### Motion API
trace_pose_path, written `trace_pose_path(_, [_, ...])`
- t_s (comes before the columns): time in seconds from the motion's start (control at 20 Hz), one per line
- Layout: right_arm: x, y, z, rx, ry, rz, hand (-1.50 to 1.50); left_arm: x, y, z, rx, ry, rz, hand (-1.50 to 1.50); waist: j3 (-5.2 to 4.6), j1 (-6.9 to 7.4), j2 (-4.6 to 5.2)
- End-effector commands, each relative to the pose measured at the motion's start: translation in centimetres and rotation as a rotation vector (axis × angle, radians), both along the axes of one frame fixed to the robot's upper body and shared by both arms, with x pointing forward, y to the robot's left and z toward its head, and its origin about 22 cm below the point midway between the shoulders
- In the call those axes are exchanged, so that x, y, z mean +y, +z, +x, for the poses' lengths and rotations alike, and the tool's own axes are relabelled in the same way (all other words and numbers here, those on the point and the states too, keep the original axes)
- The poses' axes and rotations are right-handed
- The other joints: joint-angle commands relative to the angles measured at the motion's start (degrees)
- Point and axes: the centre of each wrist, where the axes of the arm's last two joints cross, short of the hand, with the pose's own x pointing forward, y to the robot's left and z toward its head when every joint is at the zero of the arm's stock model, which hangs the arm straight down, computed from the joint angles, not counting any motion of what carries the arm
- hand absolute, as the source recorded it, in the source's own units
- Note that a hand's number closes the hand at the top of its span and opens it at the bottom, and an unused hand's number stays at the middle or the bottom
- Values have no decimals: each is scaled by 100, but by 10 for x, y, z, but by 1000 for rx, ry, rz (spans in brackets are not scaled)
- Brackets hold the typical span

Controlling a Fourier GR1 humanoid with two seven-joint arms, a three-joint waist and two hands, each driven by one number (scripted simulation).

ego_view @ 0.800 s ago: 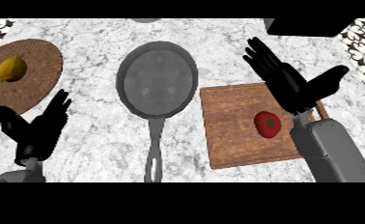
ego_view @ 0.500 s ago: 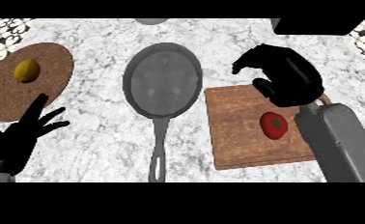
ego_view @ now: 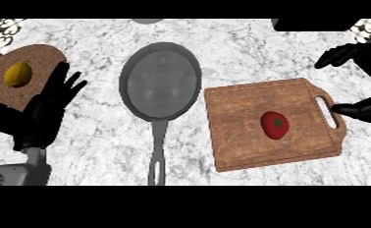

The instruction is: Pick the tomato from the cutting board and place it in the pan

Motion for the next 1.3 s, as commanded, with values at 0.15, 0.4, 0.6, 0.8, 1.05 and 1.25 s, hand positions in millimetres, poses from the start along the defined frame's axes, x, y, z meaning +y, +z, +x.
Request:
trace_pose_path(0.15, [-30,24,0,-210,90,-213,-150,-25,8,12,-39,-51,-11,0,-12,189,31])
trace_pose_path(0.4, [-14,43,12,-272,144,-324,-150,-25,28,24,-26,-34,5,0,-29,202,-21])
trace_pose_path(0.6, [15,52,13,-385,166,-557,-150,-36,13,20,-22,-49,-5,0,-38,173,-38])
trace_pose_path(0.8, [31,54,20,-386,228,-683,-150,-27,16,25,-15,-31,2,0,-42,138,-47])
trace_pose_path(1.05, [47,41,12,-352,335,-985,-150,-31,17,27,-20,-32,-3,0,-46,152,-39])
trace_pose_path(1.25, [56,17,4,-342,416,-1099,-150,-29,-7,14,-14,-12,6,0,-45,88,-57])
